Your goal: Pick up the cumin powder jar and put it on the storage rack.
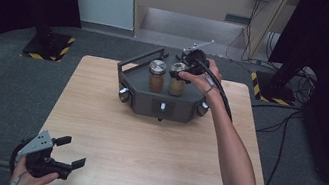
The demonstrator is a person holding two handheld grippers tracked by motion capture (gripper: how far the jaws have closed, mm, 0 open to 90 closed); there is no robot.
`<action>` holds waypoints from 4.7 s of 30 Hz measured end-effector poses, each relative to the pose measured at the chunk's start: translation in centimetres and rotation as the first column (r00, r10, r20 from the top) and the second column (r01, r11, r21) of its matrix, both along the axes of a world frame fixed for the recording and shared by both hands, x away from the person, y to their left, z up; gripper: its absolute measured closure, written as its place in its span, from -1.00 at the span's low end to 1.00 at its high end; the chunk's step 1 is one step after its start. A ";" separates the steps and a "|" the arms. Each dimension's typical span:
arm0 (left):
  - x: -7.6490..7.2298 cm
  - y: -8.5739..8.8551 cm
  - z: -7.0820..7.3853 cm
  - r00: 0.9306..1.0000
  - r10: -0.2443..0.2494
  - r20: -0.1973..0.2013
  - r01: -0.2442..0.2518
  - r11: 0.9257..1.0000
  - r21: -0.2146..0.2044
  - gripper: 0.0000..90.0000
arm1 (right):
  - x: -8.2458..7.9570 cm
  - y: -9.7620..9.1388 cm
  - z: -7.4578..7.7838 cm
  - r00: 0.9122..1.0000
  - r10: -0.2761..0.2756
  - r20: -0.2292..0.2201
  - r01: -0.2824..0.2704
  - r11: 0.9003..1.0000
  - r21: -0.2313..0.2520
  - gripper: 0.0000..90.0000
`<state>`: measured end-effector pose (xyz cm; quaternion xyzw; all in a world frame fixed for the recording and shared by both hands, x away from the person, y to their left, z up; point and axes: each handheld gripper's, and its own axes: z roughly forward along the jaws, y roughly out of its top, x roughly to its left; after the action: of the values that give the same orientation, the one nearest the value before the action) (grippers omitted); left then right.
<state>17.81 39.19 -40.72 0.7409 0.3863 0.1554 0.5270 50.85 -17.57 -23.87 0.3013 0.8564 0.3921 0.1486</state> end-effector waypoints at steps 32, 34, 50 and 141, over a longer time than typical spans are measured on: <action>0.1 -0.2 0.1 1.000 -0.013 0.002 0.013 1.000 0.006 -0.98 | -3.9 -5.1 2.1 0.995 -0.073 0.061 0.067 0.992 0.103 -0.90; 0.1 -0.2 0.1 1.000 -0.013 0.002 0.013 1.000 0.006 -0.98 | -4.4 -5.7 2.8 0.996 -0.066 0.063 0.059 0.993 0.104 -0.90; 0.2 -0.3 0.1 1.000 -0.019 0.000 0.019 1.000 0.009 -0.98 | -10.3 -8.8 7.4 0.989 0.002 0.145 -0.015 0.996 0.089 -0.91; -0.1 -0.7 0.2 1.000 0.000 0.023 0.000 1.000 0.016 -0.98 | -31.6 -18.9 -18.9 0.979 -0.081 0.187 0.025 0.959 0.284 -0.96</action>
<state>17.69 38.50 -40.51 0.7434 0.3790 0.1669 0.5252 19.23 -36.44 -42.80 0.3019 0.7651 0.5330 0.1986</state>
